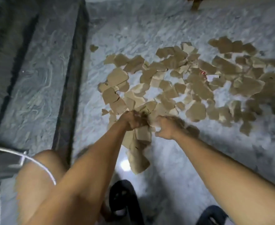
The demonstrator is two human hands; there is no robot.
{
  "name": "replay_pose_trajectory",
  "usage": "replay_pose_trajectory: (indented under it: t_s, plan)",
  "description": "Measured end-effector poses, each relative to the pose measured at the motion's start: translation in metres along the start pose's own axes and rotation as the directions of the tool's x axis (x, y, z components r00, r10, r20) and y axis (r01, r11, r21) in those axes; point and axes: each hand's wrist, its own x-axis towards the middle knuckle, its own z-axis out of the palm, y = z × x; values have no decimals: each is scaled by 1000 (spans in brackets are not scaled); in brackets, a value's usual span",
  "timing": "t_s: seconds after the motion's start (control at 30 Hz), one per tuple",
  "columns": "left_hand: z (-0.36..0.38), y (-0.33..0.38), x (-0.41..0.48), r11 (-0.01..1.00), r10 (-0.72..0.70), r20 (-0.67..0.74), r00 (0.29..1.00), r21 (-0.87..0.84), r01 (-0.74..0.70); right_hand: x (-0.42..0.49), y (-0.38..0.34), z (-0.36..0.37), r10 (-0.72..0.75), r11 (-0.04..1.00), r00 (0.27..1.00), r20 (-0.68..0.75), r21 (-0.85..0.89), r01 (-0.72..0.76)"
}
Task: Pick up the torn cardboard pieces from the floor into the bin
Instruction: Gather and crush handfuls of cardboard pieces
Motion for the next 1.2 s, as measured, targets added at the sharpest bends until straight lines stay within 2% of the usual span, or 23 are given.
replay_pose_trajectory:
  t_s: [0.1,0.17,0.2,0.27,0.33,0.37,0.47,0.57,0.67,0.73,0.8,0.83,0.9,1.0,1.1,1.2]
  plan:
    - [44,-45,29,996,-18,28,999,83,16,27,0,69,17,997,993,116,-81,-7]
    - [74,-71,42,987,-51,68,996,156,40,37,-2,119,83,995,985,151,-63,-74]
    - [87,-80,44,987,-60,77,995,154,47,38,-6,142,129,991,983,131,-49,-123]
    - [107,-94,47,983,-38,30,999,178,32,38,-10,188,203,976,979,-25,-80,-204]
    - [118,-107,53,969,10,-54,998,248,4,37,-14,220,184,964,968,-173,-161,-213]
    - [120,-111,56,965,33,-64,997,262,-15,36,-15,229,168,965,966,-197,-169,-203]
    - [118,-116,63,959,20,-63,998,283,-2,37,-8,227,126,979,983,-133,-146,-145]
    - [113,-116,64,945,30,-70,997,327,-5,45,11,204,144,986,987,74,-93,-137]
    - [102,-118,66,988,30,-8,1000,150,-29,55,32,169,156,986,960,231,21,-165]
    - [89,-119,69,997,40,-1,999,66,-40,63,36,139,122,988,970,211,70,-140]
    - [72,-123,73,997,64,3,998,34,-64,71,27,110,53,995,992,116,75,-62]
    - [63,-126,74,997,60,21,998,37,-61,78,19,101,-1,1000,998,55,3,1]
    - [50,-135,74,998,46,72,996,33,-48,92,2,92,-116,961,993,1,-251,113]
    - [48,-147,69,998,57,172,983,-17,-55,106,-15,102,-181,845,978,99,-493,207]
    - [63,-154,67,998,60,172,983,-33,-56,113,-20,115,-171,746,981,92,-638,190]
    - [76,-153,70,997,59,140,988,-47,-53,113,-20,120,-136,760,991,-3,-642,102]
